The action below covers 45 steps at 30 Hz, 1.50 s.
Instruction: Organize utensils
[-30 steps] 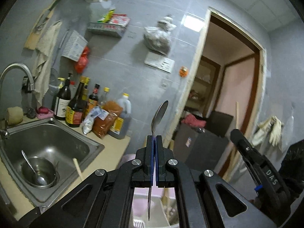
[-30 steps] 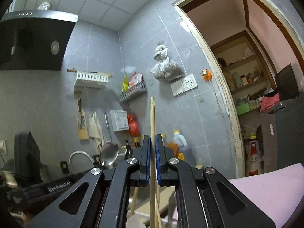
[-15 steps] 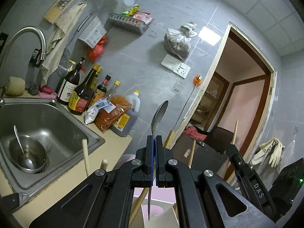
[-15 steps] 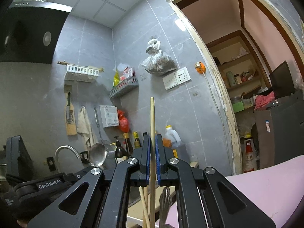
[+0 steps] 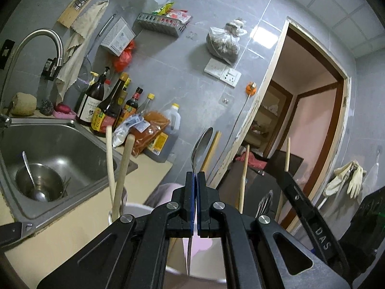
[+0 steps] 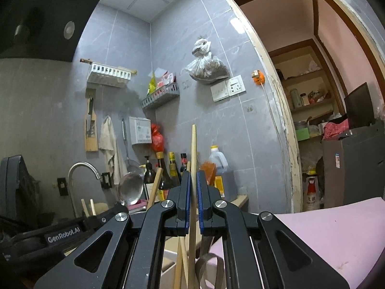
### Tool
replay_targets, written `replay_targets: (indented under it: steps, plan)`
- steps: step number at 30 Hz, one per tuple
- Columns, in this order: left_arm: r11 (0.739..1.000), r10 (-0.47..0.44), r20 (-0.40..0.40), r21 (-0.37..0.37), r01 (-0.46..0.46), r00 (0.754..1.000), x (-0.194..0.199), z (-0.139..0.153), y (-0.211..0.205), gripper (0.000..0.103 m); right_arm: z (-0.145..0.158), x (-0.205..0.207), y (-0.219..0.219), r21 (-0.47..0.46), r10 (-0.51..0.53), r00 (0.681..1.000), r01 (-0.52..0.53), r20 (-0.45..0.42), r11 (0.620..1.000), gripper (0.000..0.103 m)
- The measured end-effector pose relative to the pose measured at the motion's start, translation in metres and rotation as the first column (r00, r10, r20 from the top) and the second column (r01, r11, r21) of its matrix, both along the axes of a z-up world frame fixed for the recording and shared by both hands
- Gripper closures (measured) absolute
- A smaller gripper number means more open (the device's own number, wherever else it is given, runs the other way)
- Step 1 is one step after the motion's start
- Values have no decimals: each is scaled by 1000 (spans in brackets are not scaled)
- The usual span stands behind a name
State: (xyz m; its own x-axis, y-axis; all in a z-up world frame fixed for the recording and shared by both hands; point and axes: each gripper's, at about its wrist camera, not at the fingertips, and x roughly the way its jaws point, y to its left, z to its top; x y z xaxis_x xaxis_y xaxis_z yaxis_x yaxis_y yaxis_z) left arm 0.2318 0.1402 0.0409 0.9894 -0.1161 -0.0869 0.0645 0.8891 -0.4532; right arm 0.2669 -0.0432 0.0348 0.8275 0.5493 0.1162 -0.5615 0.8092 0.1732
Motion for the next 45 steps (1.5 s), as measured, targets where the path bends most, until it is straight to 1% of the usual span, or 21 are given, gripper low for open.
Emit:
replay_targets:
  steps: [8, 14, 16, 20, 25, 26, 28, 30, 35, 40, 42, 44, 45]
  plan:
    - [999, 14, -62, 31, -12, 998, -5, -9, -5, 103, -2, -6, 0, -30, -5, 1000, 5, -14, 1000, 99]
    - [998, 7, -93, 62, -2, 996, -10, -11, -10, 103, -3, -13, -2, -67, -9, 1000, 7, -30, 998, 98]
    - [998, 1, -112, 68, 7, 994, -12, -12, -10, 101, -4, -16, -3, -81, -10, 999, 7, -34, 997, 98]
    - [996, -8, -142, 82, 20, 990, -13, -13, -11, 101, -6, -20, -4, -111, -8, 998, 2, -56, 994, 98]
    - [995, -17, -156, 97, 32, 988, -16, -11, -14, 100, -11, -23, -7, -126, -7, 997, -3, -83, 992, 98]
    - [994, -19, -157, 101, 35, 987, -17, -11, -15, 99, -11, -23, -8, -126, -8, 996, -3, -87, 992, 98]
    - [994, -25, -159, 101, 41, 987, -19, -11, -15, 90, -12, -25, -10, -127, -8, 996, -3, -93, 992, 98]
    - [994, -29, -160, 97, 45, 987, -22, -10, -16, 86, -12, -27, -13, -129, -12, 995, 0, -97, 992, 97]
    - [992, -24, -167, 122, 44, 986, -28, -3, -21, 85, -9, -35, -24, -131, -34, 994, 20, -104, 991, 94]
    - [983, -12, -188, 176, 45, 982, -32, 0, -33, 82, -6, -44, -40, -132, -72, 989, 55, -128, 990, 85]
    - [980, -15, -194, 192, 53, 981, -33, -1, -37, 81, -6, -48, -47, -139, -89, 986, 70, -140, 988, 84]
    - [976, -16, -200, 209, 59, 980, -36, -1, -41, 75, -5, -54, -55, -147, -111, 982, 89, -150, 985, 81]
    - [974, -15, -201, 219, 60, 980, -38, 0, -44, 69, -5, -57, -59, -150, -122, 980, 99, -154, 984, 79]
